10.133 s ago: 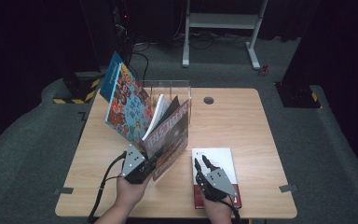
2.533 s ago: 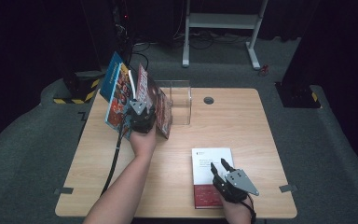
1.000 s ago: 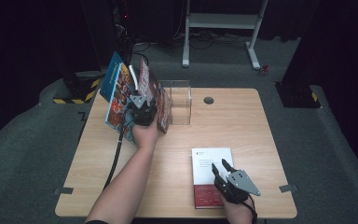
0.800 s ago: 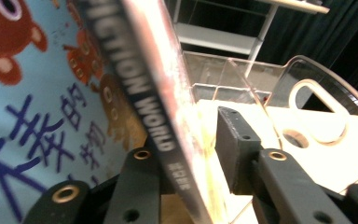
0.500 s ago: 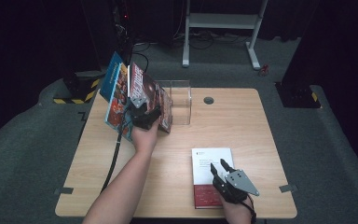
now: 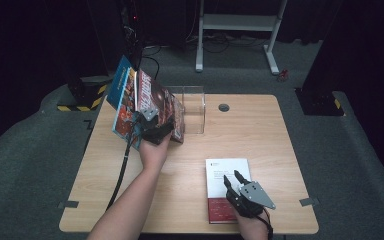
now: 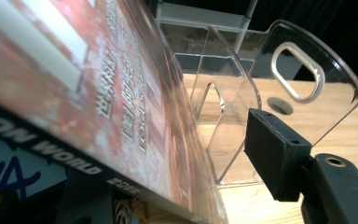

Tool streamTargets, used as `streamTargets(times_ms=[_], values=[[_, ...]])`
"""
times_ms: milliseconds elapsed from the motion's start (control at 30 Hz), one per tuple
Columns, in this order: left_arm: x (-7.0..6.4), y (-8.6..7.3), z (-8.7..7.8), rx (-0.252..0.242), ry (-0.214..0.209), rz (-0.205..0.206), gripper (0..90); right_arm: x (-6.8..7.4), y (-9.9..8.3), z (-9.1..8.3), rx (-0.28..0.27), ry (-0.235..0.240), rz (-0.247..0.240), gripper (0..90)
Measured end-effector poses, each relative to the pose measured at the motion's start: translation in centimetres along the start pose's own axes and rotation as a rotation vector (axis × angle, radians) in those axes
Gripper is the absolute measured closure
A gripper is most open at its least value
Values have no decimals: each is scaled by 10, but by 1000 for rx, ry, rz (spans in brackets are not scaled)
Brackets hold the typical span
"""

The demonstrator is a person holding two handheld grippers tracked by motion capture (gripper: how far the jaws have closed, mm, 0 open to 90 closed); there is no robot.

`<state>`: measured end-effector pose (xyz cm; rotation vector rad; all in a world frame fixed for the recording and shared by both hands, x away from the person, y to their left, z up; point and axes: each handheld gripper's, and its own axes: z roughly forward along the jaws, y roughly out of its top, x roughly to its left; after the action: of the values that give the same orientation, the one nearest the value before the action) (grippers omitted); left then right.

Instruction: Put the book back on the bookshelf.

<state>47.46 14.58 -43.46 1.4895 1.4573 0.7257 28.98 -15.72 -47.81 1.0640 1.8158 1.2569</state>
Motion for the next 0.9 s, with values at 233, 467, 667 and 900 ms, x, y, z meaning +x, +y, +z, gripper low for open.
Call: streamTargets(times_ms=[233, 467, 667, 900], values=[[0, 2, -4, 22, 47, 30, 636, 2, 0, 1, 1, 3, 1, 581], [-2, 5, -9, 29, 18, 15, 577, 2, 0, 1, 0, 5, 1, 581], [-8, 11, -28, -49, 6, 30, 503, 2, 0, 1, -1, 8, 0, 577], [-5, 14, -53, -108, 9, 49, 543, 5, 1, 2, -1, 13, -8, 575]])
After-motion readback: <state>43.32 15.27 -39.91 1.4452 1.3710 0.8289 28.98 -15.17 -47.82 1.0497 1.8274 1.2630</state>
